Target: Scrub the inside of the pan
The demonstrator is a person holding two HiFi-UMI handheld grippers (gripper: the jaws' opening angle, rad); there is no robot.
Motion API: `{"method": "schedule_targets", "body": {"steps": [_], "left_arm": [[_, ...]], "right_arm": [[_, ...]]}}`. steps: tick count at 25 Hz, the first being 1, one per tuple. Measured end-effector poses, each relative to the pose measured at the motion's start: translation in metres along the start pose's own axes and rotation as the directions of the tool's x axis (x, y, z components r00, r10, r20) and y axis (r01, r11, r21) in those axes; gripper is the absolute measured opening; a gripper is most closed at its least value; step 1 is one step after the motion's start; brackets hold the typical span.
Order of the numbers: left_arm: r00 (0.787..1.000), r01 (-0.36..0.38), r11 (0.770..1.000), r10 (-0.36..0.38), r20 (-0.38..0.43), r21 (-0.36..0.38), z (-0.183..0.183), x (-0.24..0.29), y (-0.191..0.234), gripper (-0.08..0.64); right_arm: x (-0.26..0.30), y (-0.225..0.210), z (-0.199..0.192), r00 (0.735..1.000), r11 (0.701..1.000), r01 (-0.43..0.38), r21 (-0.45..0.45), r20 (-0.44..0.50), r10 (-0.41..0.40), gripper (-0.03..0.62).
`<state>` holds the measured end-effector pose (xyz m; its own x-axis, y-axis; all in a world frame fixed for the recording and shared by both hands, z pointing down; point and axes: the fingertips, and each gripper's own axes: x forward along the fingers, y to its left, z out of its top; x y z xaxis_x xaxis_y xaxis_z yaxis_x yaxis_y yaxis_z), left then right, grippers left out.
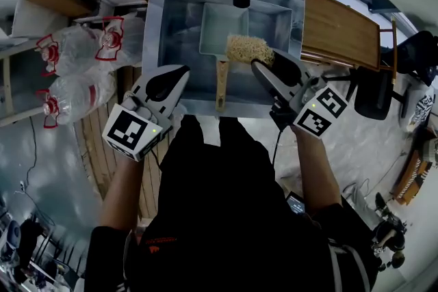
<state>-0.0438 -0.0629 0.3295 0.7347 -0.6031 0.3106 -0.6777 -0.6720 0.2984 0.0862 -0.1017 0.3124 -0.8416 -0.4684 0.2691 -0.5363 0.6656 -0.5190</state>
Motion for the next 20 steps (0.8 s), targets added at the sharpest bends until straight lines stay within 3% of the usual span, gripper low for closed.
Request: {"method": "schedule_targets", "body": {"steps": [9, 20], "left_arm": [[0.996, -0.089, 0.995, 0.088, -0.024, -0.042, 0.003, 0.029, 0.002, 0.018], [0.994, -0.106, 0.992, 0.103, -0.046, -0.068, -0.011, 0.047, 0.015, 0.018]], "right_arm": [[0.011, -0.04, 0.013, 0.997, 0.997, -0.071, -0.021, -0.038, 0.07, 0.169], [0.032, -0.064, 0.002, 0.992, 0.995, -0.091, -0.035, -0.087, 0.088, 0.169]]}}
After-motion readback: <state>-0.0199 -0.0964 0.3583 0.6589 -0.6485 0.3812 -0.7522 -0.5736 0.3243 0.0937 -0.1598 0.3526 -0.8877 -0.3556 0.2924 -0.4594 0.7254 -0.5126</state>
